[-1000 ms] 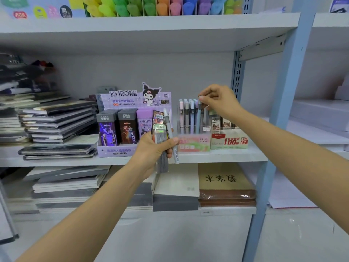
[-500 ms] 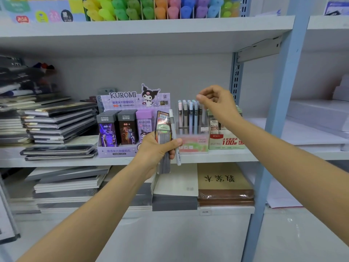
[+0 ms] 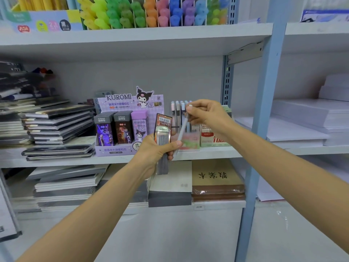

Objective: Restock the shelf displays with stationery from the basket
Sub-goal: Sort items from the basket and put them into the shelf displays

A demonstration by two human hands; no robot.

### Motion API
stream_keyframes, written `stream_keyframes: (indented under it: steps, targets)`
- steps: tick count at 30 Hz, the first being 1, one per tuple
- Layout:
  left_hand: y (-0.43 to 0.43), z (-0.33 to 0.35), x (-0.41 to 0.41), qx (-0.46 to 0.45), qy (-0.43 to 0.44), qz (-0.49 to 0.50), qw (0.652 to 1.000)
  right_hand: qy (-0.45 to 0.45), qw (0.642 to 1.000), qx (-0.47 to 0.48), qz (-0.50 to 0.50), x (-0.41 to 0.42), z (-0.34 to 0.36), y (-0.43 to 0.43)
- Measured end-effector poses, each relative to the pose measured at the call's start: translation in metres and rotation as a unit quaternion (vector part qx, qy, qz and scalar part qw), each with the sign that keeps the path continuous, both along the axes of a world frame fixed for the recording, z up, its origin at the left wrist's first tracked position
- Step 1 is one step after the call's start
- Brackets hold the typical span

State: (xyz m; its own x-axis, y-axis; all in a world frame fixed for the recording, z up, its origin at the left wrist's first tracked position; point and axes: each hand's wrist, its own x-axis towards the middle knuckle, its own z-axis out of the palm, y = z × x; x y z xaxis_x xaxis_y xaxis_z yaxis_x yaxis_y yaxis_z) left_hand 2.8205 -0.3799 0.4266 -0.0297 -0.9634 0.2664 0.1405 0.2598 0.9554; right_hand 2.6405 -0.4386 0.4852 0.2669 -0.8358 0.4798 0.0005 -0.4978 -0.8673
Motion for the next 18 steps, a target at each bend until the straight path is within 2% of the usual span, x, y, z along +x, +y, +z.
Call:
stream_keyframes:
  steps: [3, 6, 11, 14, 18]
  targets:
    - [0.001, -0.002, -0.003, 0.007, -0.002, -0.013, 1.0, -0.024, 0.998, 0.035, 0.053, -0.009, 0.001, 0.003]
    - [0.0, -0.001, -0.007, 0.002, -0.011, -0.016, 1.0, -0.01, 0.997, 0.031, 0.072, -0.016, 0.005, 0.005]
    - [-0.005, 0.005, -0.003, -0.004, 0.012, 0.026, 1.0, -0.062, 0.996, -0.022, -0.058, -0.028, 0.032, -0.004]
    - [-0.006, 0.004, 0.004, 0.01, 0.032, 0.022, 0.999, -0.042, 0.981, -0.097, -0.161, -0.035, 0.042, -0.017]
    - [-0.008, 0.003, 0.007, 0.043, 0.08, -0.02, 0.996, -0.014, 0.966, -0.138, -0.218, -0.033, 0.041, -0.032]
